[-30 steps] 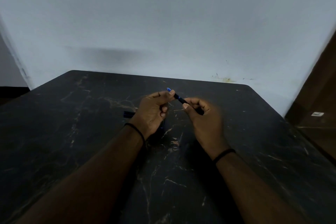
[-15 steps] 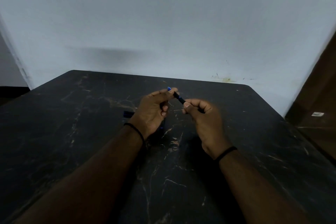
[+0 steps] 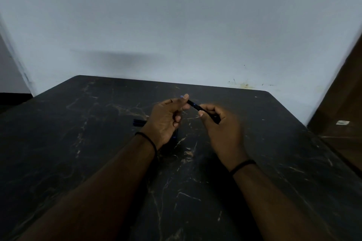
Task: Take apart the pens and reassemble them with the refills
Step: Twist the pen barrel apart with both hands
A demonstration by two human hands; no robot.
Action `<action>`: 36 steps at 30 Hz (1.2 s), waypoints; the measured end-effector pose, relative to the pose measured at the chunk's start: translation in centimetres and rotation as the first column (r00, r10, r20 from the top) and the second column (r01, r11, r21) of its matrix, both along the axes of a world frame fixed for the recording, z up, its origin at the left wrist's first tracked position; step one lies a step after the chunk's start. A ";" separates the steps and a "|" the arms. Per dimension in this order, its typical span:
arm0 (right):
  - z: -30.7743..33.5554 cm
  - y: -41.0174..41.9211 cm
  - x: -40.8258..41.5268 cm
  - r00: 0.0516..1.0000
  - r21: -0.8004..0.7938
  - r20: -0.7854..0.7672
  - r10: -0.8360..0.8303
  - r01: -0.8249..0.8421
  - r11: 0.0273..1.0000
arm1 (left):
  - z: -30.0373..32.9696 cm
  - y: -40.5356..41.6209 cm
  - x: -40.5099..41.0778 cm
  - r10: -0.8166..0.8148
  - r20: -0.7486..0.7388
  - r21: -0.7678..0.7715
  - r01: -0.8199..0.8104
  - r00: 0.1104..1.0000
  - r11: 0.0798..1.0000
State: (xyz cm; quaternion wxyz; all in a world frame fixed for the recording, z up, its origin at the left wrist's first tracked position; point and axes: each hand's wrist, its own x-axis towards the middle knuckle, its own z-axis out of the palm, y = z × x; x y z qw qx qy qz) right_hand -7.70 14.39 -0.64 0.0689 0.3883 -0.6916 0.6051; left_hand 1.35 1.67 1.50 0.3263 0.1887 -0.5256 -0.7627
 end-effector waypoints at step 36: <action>0.4 0.0 1.3 0.996 0.013 0.070 0.049 -0.050 0.999 | 0.0 -0.1 -0.1 -0.056 -0.023 -0.012 0.055 0.998 0.998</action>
